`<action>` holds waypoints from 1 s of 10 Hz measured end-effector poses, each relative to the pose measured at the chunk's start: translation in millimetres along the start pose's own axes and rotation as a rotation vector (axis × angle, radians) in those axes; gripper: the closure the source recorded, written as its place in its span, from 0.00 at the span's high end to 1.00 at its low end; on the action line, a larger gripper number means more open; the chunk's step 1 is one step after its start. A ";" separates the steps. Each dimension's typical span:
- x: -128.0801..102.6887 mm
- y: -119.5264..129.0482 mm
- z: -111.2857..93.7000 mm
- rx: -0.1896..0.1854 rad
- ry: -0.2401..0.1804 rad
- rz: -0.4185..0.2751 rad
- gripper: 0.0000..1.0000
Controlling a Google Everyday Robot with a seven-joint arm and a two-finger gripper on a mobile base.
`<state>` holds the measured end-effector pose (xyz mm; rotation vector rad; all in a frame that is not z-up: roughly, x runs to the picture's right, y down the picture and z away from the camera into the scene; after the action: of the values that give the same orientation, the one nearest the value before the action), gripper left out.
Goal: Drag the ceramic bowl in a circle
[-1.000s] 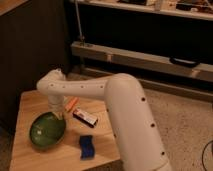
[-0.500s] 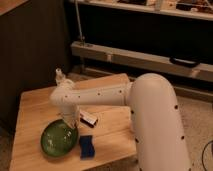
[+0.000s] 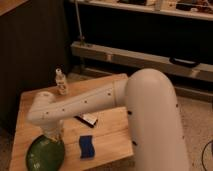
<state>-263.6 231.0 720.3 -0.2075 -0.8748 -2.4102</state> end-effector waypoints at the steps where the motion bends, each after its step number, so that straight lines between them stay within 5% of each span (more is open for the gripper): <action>1: 15.8 -12.7 -4.5 -0.007 0.010 -0.038 0.00; 6: 103.5 -26.6 -10.9 -0.035 0.022 -0.134 0.00; 10: 137.9 27.8 -3.1 -0.046 -0.014 -0.067 0.00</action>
<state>-362.5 148.9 777.5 -0.2160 -0.8457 -2.4958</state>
